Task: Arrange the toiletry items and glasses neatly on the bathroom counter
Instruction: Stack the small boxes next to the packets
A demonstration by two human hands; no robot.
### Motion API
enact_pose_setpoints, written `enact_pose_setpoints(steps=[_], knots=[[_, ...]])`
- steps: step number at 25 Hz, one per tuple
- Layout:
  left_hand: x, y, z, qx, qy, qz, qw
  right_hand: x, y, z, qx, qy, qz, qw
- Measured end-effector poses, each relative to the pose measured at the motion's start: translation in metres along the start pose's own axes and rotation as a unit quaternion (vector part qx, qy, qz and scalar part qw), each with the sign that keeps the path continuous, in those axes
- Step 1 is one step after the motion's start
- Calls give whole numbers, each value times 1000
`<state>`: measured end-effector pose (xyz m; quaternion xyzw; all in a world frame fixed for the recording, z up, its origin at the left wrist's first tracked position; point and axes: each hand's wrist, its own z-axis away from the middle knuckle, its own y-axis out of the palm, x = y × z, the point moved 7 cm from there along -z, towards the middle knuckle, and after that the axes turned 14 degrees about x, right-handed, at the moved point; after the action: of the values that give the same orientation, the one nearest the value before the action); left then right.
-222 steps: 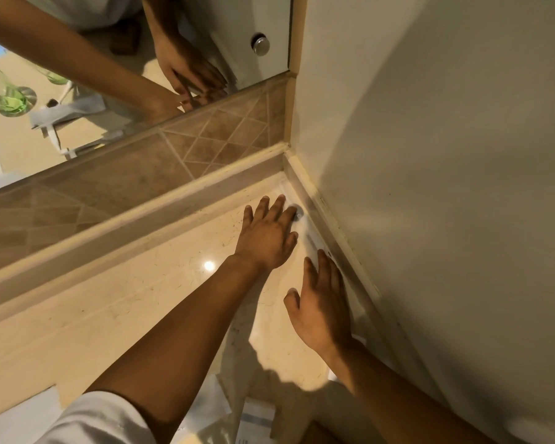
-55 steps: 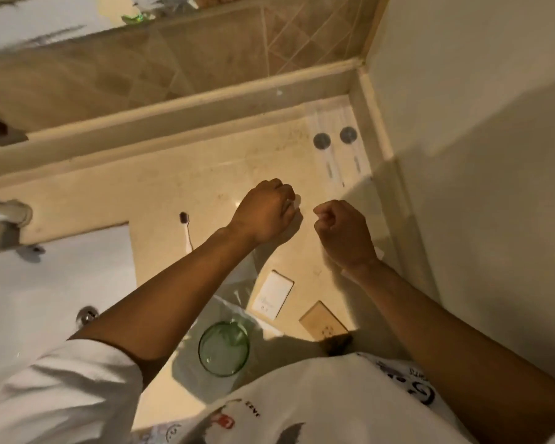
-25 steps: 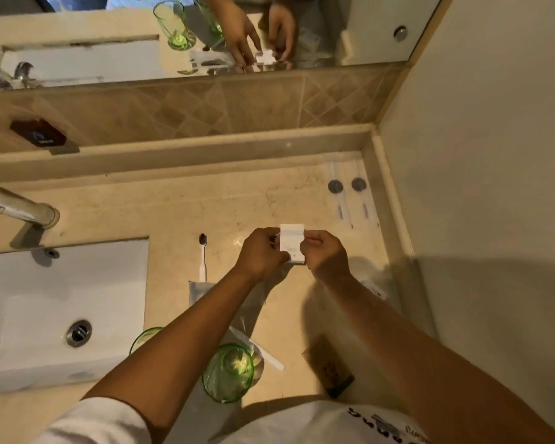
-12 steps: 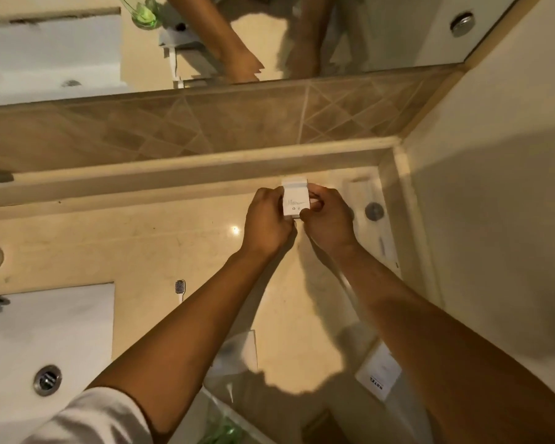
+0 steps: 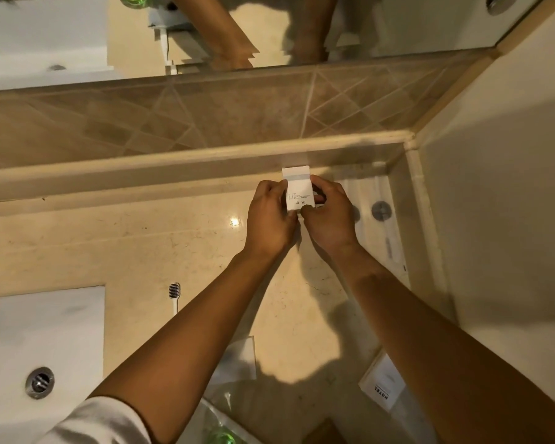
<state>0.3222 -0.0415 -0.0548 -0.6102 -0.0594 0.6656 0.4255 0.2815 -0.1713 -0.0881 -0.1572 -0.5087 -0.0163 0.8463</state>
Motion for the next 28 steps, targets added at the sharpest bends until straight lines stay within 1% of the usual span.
enact_pose_setpoints(steps=[4, 7, 9, 12, 14, 17, 20, 23, 26, 28], knots=[[-3, 0, 2, 1, 3, 9, 1000, 1, 2, 2, 1, 4, 4, 1000], [-5, 1, 9, 41, -1, 13, 999, 0, -5, 13, -11, 13, 25, 1000], [-10, 0, 23, 55, 2, -19, 998, 3, -20, 30, -34, -8, 59, 998], [-25, 7, 62, 57, 46, -59, 996, -4, -48, 76, -48, -14, 37, 998], [-33, 22, 89, 113, 53, -63, 990, -17, -64, 119, -53, -2, 28, 998], [-39, 57, 121, 245, 21, -70, 967, -37, -81, 185, -74, -7, 61, 995], [-51, 89, 145, 332, 18, -74, 940, -66, -93, 245, -103, 46, 108, 988], [-60, 120, 162, 366, 8, -84, 927, -94, -90, 288, -117, 107, 158, 975], [-64, 136, 171, 360, 10, -115, 926, -108, -78, 300, -96, 130, 194, 968], [-63, 141, 176, 356, -6, -120, 927, -114, -74, 299, -89, 150, 182, 968]])
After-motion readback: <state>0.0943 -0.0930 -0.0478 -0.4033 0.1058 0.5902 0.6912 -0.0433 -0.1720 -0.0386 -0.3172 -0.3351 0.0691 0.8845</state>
